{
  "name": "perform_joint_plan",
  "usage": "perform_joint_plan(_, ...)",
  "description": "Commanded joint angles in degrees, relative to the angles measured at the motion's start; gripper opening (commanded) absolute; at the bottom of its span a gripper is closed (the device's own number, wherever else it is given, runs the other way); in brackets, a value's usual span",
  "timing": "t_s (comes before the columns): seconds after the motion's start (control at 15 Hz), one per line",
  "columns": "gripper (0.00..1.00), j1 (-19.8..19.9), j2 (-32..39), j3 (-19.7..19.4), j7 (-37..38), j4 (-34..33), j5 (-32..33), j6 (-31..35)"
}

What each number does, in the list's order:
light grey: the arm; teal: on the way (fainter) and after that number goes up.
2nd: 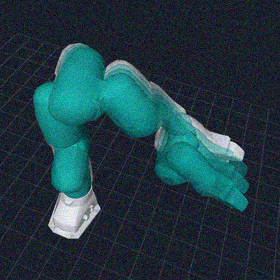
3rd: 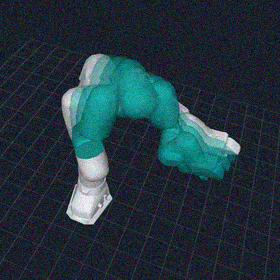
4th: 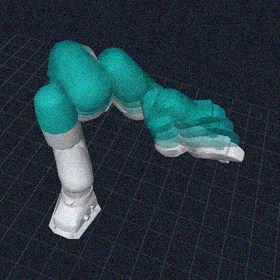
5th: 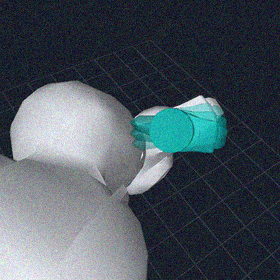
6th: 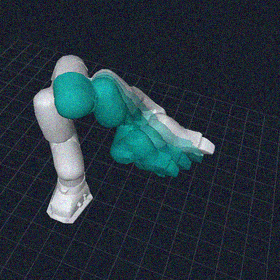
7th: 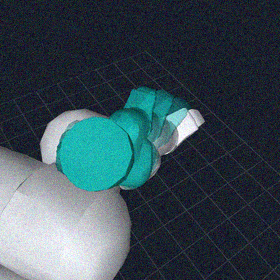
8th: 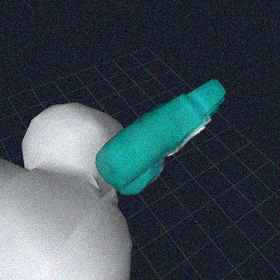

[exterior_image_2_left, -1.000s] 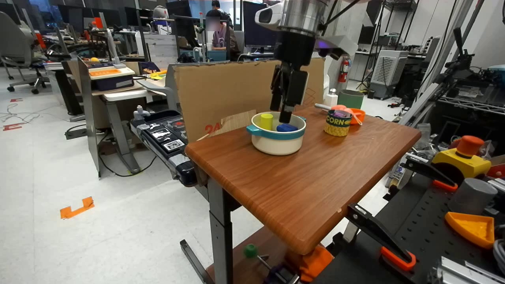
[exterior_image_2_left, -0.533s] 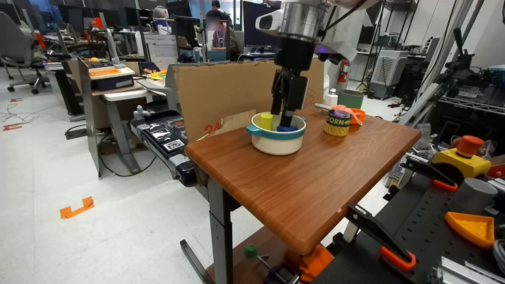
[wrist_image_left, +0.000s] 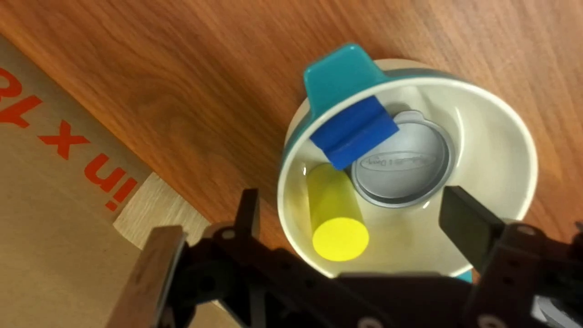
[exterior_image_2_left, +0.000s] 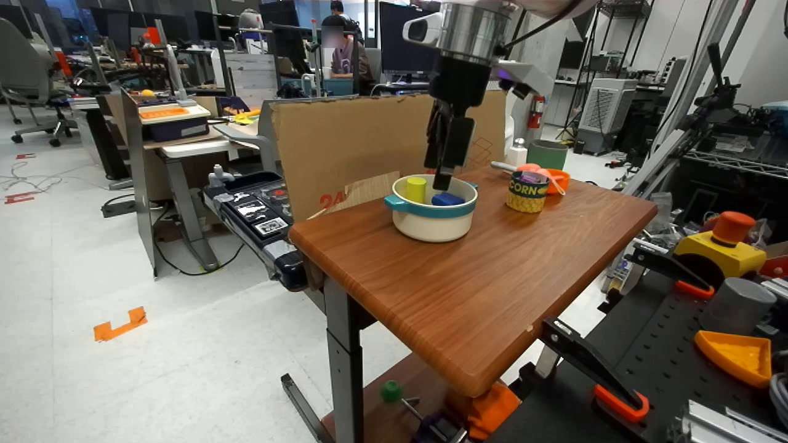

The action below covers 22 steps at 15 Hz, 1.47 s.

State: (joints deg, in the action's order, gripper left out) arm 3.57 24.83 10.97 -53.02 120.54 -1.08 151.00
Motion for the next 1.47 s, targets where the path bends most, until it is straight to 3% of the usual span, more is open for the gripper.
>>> perform_joint_plan(0.0, 1.00, -1.2, 1.9, -1.4, 2.7, -1.5, 2.6, 1.3)
perform_joint_plan(0.73, 1.00, 0.0, 1.6, 0.0, 2.0, -1.4, 2.2, 0.7)
perform_joint_plan(1.4, 1.00, 3.0, -1.7, 5.9, -6.5, 0.8, -3.6, 0.4)
